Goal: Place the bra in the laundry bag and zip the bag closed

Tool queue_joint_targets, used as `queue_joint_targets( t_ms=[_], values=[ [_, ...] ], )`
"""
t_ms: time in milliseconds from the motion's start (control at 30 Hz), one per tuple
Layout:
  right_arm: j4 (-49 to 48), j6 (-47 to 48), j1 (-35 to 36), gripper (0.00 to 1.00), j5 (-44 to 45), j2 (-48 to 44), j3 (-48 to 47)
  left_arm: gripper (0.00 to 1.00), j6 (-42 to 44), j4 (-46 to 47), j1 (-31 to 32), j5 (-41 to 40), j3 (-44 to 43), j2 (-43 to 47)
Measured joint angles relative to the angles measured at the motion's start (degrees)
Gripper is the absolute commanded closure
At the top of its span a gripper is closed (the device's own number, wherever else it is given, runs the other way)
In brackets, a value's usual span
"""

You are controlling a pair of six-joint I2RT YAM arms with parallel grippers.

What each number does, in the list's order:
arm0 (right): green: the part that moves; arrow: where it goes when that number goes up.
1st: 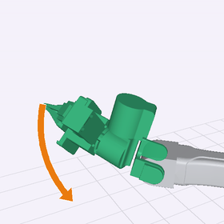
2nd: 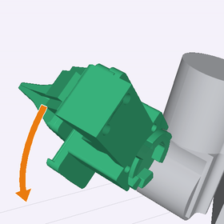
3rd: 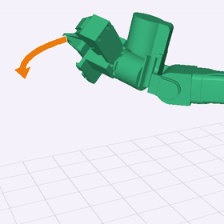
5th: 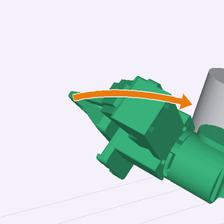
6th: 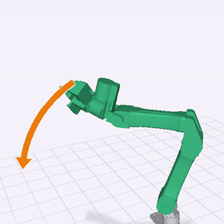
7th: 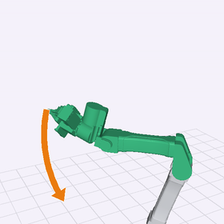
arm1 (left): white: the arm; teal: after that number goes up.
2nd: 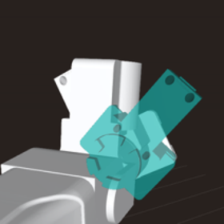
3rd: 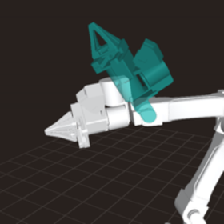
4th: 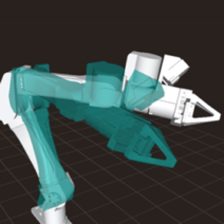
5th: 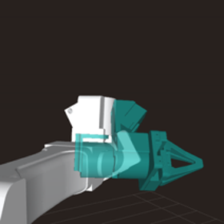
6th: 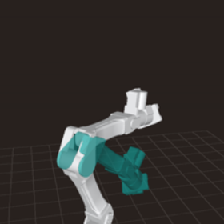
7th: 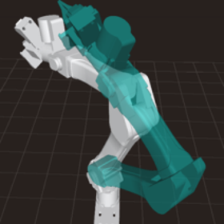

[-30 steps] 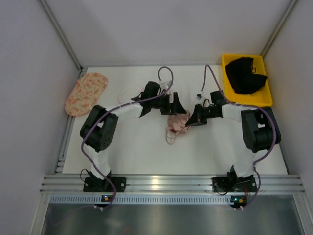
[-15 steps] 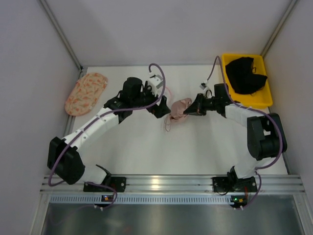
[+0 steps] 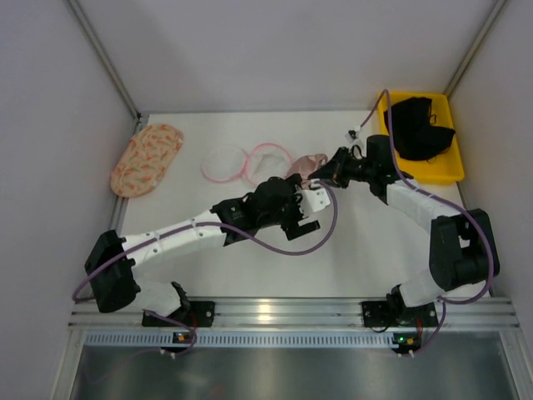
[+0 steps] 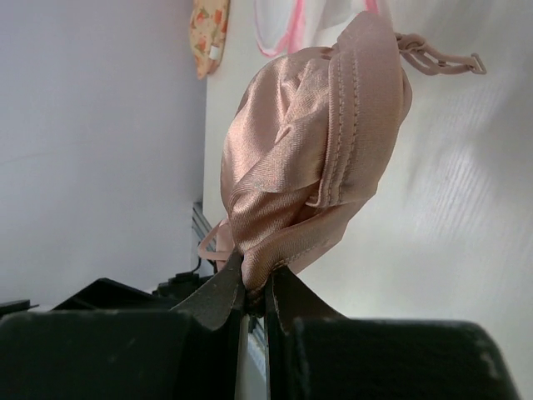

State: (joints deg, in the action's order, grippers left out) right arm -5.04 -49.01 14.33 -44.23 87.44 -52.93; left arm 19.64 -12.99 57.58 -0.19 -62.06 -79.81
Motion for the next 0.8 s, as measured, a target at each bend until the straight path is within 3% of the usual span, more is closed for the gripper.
queue_joint_targets(
  t_ms=[267, 600, 667, 767, 800],
  values=[
    [0.07, -3.65, 2.73, 1.00, 0.61, -6.14, 1.27, 0.02, 9.38, 9.49, 0.90, -12.52, 1.38, -1.36],
    [1.05, -2.29, 5.38, 1.00, -0.68, -10.51, 2.82, 0.03, 14.88, 14.16, 1.36, -19.02, 2.64, -6.84],
    [1.73, -1.38, 5.99, 1.00, -0.92, -11.26, 2.82, 0.10, 15.06, 14.49, 1.40, -20.20, 2.64, -7.30],
    [2.73, 0.02, 6.25, 1.00, -1.42, -11.69, 2.82, 0.38, 15.15, 15.32, 1.44, -21.92, 2.64, -7.82],
    [3.04, 0.37, 6.25, 1.00, -1.60, -11.69, 2.82, 0.55, 15.28, 15.28, 1.44, -22.18, 2.64, -7.87]
  ],
)
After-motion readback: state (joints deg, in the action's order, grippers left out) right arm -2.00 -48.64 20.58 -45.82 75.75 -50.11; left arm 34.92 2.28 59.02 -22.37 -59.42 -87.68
